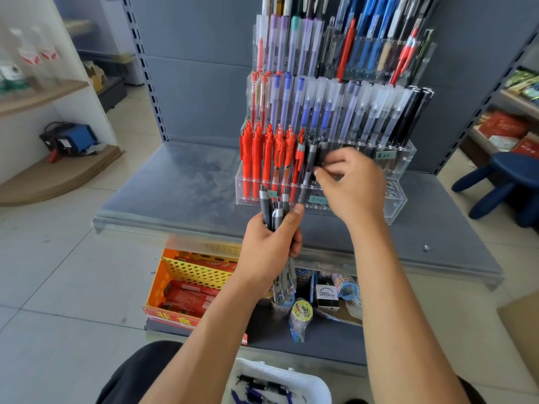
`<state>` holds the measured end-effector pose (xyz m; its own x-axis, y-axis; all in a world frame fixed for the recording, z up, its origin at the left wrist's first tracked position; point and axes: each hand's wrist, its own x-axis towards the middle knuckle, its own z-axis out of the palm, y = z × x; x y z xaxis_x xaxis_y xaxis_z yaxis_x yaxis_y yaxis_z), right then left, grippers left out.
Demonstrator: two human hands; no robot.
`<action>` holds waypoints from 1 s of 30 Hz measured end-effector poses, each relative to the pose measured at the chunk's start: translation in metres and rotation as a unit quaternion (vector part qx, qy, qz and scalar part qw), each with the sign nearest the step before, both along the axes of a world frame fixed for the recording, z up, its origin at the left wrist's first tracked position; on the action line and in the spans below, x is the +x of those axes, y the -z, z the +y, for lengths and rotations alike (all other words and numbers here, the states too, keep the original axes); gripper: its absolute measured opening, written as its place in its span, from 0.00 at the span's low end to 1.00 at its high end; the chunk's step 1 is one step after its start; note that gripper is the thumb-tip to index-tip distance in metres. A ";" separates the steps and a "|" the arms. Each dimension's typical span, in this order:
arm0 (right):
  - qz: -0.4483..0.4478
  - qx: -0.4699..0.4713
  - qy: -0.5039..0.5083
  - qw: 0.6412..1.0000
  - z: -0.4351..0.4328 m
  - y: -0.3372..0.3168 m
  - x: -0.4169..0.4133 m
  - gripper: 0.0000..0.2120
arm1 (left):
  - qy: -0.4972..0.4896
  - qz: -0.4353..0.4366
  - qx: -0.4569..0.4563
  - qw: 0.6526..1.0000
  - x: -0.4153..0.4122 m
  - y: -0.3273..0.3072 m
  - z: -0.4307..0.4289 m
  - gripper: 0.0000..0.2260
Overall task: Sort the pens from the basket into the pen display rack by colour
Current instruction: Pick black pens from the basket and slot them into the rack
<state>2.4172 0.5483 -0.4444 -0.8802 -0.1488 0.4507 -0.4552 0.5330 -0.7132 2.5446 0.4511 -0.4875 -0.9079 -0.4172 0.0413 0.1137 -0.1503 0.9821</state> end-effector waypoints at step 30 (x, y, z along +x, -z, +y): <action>-0.130 -0.094 -0.257 0.953 0.008 -0.011 0.034 0.03 | 0.010 -0.001 -0.029 1.000 0.004 0.000 -0.003 0.11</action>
